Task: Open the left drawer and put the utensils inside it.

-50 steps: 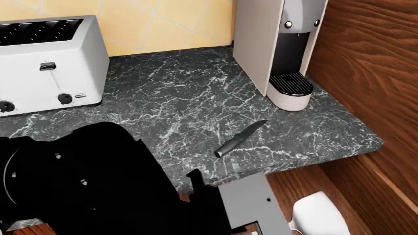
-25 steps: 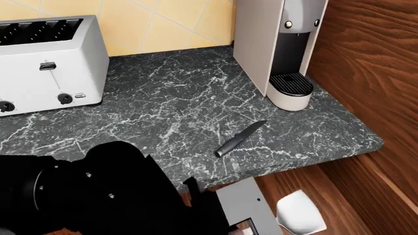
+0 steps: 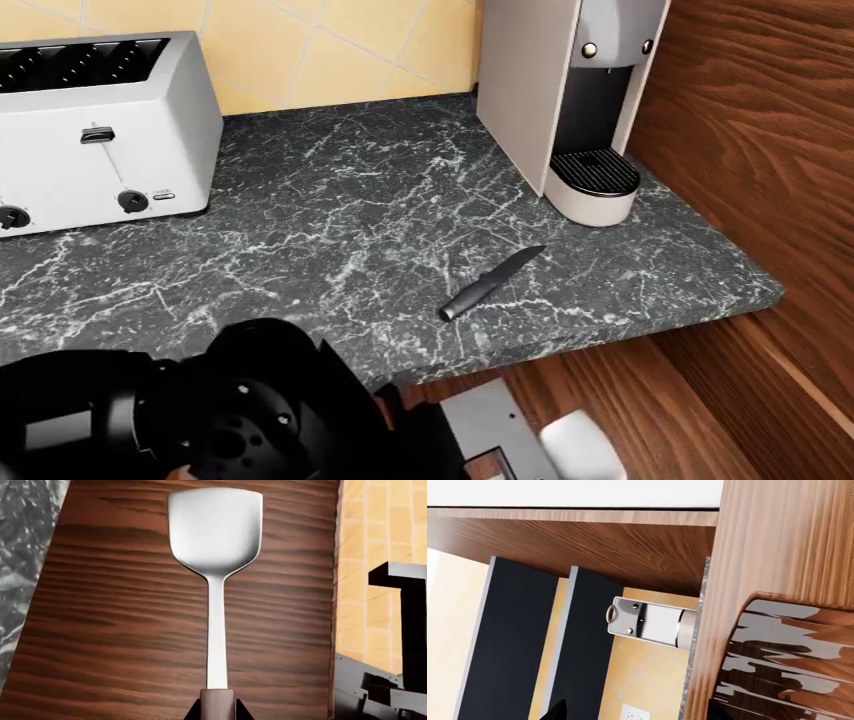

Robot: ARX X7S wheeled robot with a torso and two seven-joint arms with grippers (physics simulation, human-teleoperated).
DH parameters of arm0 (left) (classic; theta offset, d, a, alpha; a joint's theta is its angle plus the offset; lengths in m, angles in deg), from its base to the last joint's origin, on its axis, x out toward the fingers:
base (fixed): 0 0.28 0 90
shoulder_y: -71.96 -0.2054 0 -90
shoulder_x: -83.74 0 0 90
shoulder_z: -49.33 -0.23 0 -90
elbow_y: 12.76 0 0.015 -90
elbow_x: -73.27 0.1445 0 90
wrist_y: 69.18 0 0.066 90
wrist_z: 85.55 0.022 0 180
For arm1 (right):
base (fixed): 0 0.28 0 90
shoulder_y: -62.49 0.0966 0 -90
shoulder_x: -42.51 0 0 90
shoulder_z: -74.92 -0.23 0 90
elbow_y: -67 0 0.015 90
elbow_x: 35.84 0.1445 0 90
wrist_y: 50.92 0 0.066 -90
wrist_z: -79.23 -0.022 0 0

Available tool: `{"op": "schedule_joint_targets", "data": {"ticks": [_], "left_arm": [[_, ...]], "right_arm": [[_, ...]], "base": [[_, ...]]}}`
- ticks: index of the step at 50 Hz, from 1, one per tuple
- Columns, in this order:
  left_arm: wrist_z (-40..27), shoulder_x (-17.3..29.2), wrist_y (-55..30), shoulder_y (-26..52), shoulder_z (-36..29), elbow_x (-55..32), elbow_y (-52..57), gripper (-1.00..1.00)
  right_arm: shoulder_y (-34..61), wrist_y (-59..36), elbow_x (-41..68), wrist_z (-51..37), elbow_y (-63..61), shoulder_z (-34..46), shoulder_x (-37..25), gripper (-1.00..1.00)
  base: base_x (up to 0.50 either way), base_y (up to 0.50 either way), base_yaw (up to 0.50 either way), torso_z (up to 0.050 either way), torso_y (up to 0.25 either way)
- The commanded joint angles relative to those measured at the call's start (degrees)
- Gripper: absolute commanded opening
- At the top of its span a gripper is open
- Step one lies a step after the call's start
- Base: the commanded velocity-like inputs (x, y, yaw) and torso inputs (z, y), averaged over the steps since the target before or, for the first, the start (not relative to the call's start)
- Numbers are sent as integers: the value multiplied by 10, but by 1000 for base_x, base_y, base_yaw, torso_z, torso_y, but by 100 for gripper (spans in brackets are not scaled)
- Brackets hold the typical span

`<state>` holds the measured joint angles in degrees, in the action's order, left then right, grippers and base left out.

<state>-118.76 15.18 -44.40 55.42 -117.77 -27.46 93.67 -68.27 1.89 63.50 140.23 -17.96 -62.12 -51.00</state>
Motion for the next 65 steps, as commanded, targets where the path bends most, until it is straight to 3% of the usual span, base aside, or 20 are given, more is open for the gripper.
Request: {"op": "schedule_joint_targets", "data": {"ticks": [1,19,40,41,52,53,55,65], "left_arm": [[44,-2,6,-24,-16,55,-36,-100],[98,-14,17,-53,-50,119,-80,-100],[86,-24,12,-63,-64,119,-118,-100],[86,-24,11,-62,-64,118,-118,100],[76,-24,6,-52,-61,108,-109,100],[29,-19,-10,-33,-52,60,-75,100],[4,-15,-16,-20,-45,31,-59,100],[-38,-4,-21,9,-32,-19,-27,100]], "right_arm": [[1,1,-1,2,4,2,-1,100],[1,1,2,1,3,3,-2,100],[1,4,0,6,9,7,-5,100],[2,5,-1,7,10,7,-6,100],[3,7,-1,5,10,9,-6,100],[-1,6,3,3,3,7,-4,100],[-1,6,3,2,2,7,-4,100],[-1,7,2,3,2,8,-4,100]], "base": [[0,0,0,0,0],[0,0,0,0,0],[0,0,0,0,0],[0,0,0,0,0],[0,0,0,0,0],[0,0,0,0,0],[0,0,0,0,0],[0,0,0,0,0]]}}
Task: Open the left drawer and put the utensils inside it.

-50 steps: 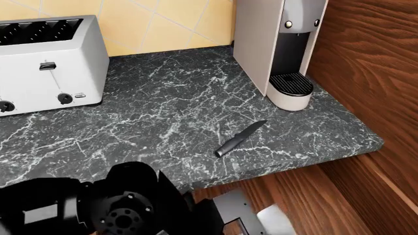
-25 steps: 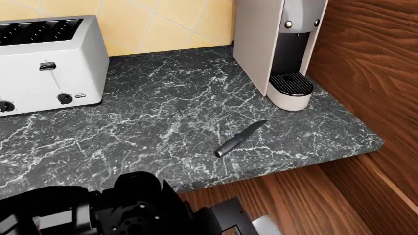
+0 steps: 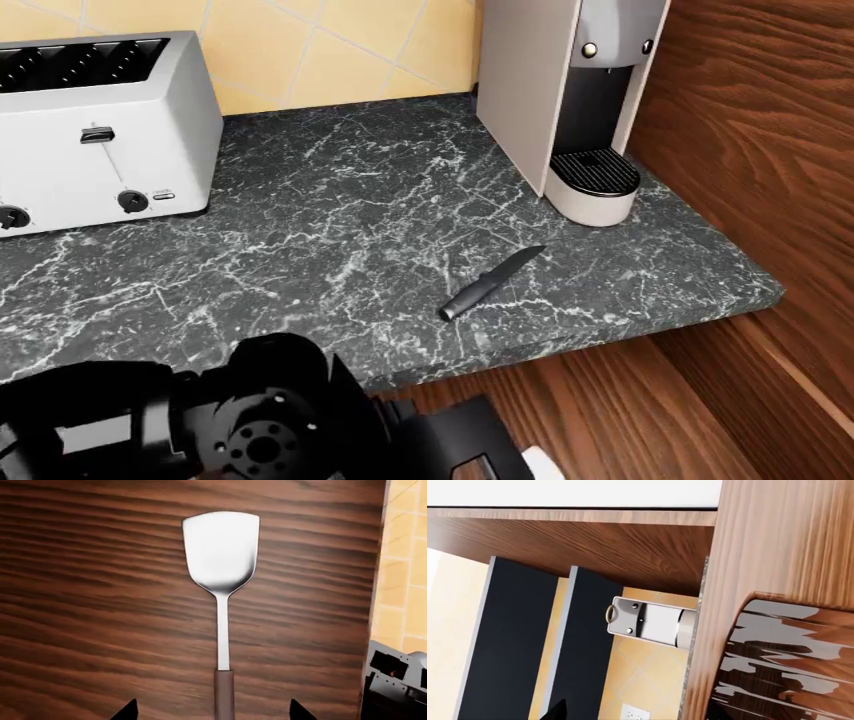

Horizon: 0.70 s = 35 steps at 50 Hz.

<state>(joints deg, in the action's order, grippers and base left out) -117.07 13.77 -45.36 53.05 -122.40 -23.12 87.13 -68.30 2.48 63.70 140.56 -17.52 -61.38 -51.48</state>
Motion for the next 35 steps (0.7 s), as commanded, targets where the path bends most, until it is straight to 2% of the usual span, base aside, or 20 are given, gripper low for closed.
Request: {"op": "schedule_joint_targets", "data": {"ticks": [1,13,22,35], "left_arm": [[-63,12,-11,36,16,-72,44,100],[-150,34,-1,89,28,-178,103,100],[-218,45,18,177,47,-288,154,100],[-204,71,14,284,109,-340,140,100]], "right_arm": [[-1,1,0,0,-2,1,1,100],[3,5,-6,-3,-2,5,2,100],[1,5,-6,-1,-4,6,2,100],[0,5,-4,-3,-10,7,3,100]], "base": [[0,0,0,0,0],[0,0,0,0,0],[0,0,0,0,0],[0,0,0,0,0]]}}
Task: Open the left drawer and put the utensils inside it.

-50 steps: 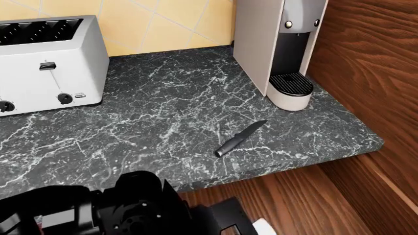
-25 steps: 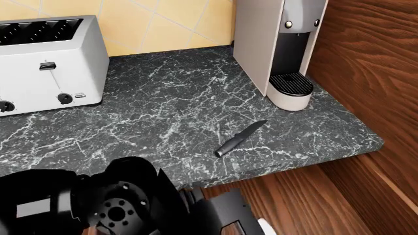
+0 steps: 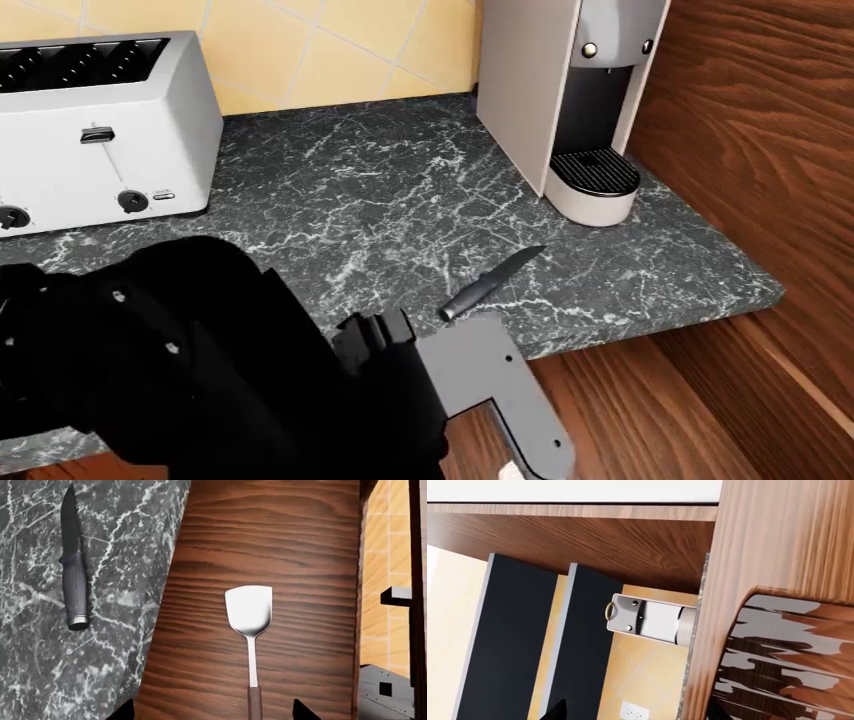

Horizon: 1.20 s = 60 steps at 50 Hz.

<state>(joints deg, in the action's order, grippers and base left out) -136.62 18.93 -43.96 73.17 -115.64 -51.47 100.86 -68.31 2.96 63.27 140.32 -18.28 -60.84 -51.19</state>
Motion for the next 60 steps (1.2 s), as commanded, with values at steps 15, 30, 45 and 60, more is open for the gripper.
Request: {"op": "schedule_joint_targets", "data": {"ticks": [15,30,45,60], "left_arm": [[31,51,-17,169,98,-60,-78,100],[27,47,2,152,90,27,-162,100],[61,6,20,131,74,96,-239,100],[106,-34,49,98,60,154,-303,100]], "right_arm": [[3,4,-7,0,1,6,0,100],[1,4,-4,-2,-5,7,0,100],[1,5,-3,-1,-3,8,-1,100],[6,9,-9,-3,2,14,-2,100]], "base": [[0,0,0,0,0],[0,0,0,0,0],[0,0,0,0,0],[0,0,0,0,0]]}}
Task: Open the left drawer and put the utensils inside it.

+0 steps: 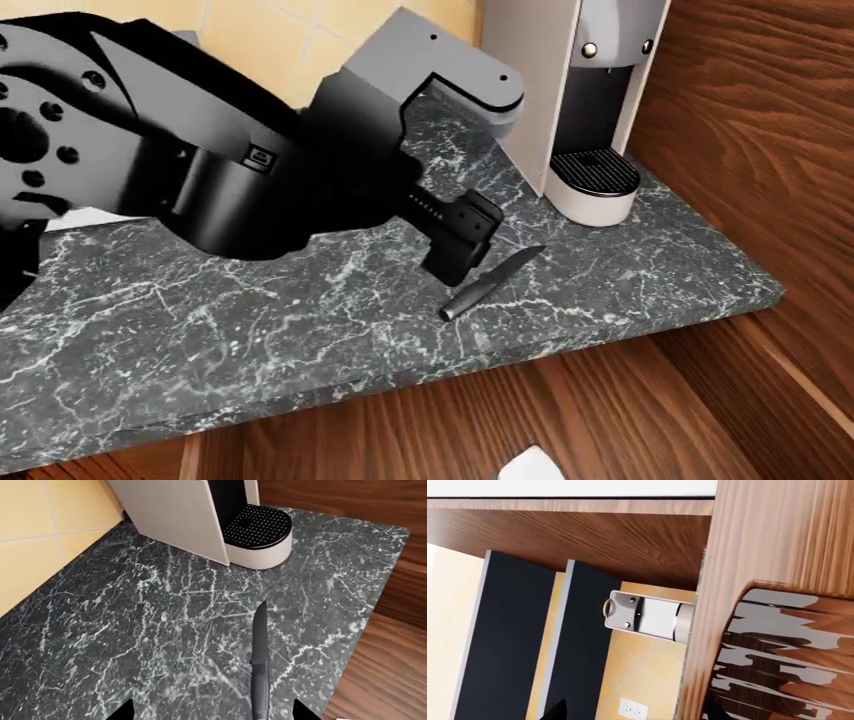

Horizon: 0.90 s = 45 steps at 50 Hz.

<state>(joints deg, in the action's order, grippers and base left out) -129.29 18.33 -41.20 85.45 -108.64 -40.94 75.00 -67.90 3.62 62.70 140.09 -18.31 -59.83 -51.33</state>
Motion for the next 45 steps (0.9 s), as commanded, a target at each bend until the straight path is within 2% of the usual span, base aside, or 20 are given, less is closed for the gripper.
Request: {"op": "schedule_joint_targets", "data": {"ticks": [1,9,21,34,45], "left_arm": [[36,-31,24,-27,-11,53,-49,100],[52,-55,40,-46,-25,87,-72,100],[42,-58,50,-65,-21,67,-50,100],[-36,-51,86,-120,-25,44,22,100],[-37,-58,97,-147,-39,68,33,100]], "right_arm": [[2,3,-3,-1,1,3,0,100],[3,3,-3,-1,4,5,-2,100],[3,4,0,-4,2,6,-3,100],[11,13,-10,-8,8,11,-3,100],[10,14,-8,-4,11,12,-4,100]], "base": [[0,0,0,0,0],[0,0,0,0,0],[0,0,0,0,0],[0,0,0,0,0],[0,0,0,0,0]]}}
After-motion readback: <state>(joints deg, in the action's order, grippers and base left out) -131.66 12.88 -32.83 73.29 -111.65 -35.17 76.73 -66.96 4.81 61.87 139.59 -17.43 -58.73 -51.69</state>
